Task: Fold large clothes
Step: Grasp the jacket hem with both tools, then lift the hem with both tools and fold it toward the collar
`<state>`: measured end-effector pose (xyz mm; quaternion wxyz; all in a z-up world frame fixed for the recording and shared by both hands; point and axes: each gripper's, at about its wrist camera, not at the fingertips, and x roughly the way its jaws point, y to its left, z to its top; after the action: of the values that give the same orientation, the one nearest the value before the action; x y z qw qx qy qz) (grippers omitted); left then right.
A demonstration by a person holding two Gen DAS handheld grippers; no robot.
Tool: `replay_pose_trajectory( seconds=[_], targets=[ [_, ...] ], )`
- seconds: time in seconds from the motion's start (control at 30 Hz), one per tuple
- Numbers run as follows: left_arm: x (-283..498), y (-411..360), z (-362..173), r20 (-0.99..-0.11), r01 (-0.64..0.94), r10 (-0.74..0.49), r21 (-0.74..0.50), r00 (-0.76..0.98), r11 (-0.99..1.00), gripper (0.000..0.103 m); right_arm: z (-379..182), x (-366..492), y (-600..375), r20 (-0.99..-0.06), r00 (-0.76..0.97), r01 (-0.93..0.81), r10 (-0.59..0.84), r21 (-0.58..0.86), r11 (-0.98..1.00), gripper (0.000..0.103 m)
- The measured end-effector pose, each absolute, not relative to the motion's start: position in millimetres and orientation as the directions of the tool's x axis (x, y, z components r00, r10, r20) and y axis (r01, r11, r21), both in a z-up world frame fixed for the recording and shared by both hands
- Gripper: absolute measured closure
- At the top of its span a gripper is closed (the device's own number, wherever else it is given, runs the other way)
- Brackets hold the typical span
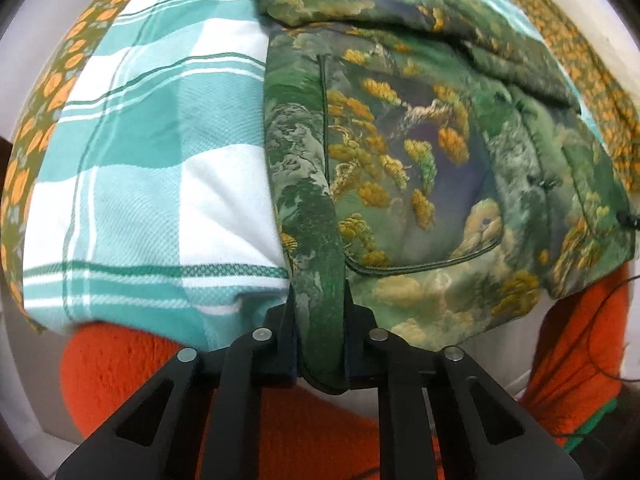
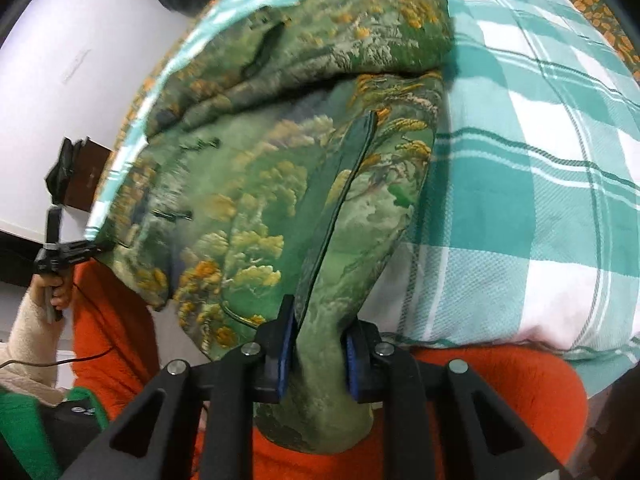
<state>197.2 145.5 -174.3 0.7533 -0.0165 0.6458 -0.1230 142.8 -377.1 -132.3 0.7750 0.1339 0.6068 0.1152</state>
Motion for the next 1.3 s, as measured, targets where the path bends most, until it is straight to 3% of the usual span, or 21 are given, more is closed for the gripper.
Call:
replay_pose_trajectory(
  seconds=[0.2,0.37,0.6,0.73,0.87,1.1,1.2,1.27,1.3],
  targets=[
    [155.2,158.2,-130.5,-0.949,0.199,-0.285,-0.256,0.134,0.946,0.093,-111.7,118.6,-386.7,-0.878,0.241,-0.009,0.413,0.423,0.906,0.083],
    [130.5,189.3,-77.6,-0.882,0.113,-0.439,-0.426,0.17,0.898,0.094,-86.1,97.3,-403.2,-0.798,0.267,0.046,0.541,0.571,0.82,0.084],
    [192.7,211.3,-20.3,-0.766,0.115,-0.516,-0.515,0.384,0.849,0.094,-34.7,148.6,-441.5,-0.638,0.473,0.018,0.608,0.696,0.717,0.084],
    [260.6,210.2,-21.0,-0.733,0.101,-0.503,-0.519,0.458,0.848,0.095,-40.7,223.2,-450.0,-0.617,0.539,0.011,0.574,0.687,0.727,0.084],
    [320.8,209.0,-57.4,-0.729,0.032,-0.493,-0.545,0.475,0.838,0.096,-74.6,288.0,-454.0,-0.621,0.566,0.057,0.542,0.685,0.726,0.084],
    [363.7,196.5,-110.4,-0.783,-0.051,-0.422,-0.496,0.457,0.867,0.093,-142.1,321.8,-471.8,-0.618,0.605,0.182,0.503,0.722,0.667,0.083],
    [374.0,188.7,-124.8,-0.809,-0.061,-0.384,-0.455,0.446,0.888,0.084,-160.3,325.5,-476.1,-0.602,0.62,0.221,0.504,0.749,0.624,0.081],
    [379.6,186.7,-129.7,-0.814,-0.077,-0.385,-0.46,0.435,0.885,0.061,-170.2,330.4,-479.5,-0.581,0.626,0.249,0.52,0.781,0.573,0.074],
    [381.3,187.7,-129.5,-0.818,-0.094,-0.373,-0.455,0.438,0.886,0.035,-173.7,333.3,-481.6,-0.568,0.629,0.262,0.53,0.797,0.544,0.07]
  ],
)
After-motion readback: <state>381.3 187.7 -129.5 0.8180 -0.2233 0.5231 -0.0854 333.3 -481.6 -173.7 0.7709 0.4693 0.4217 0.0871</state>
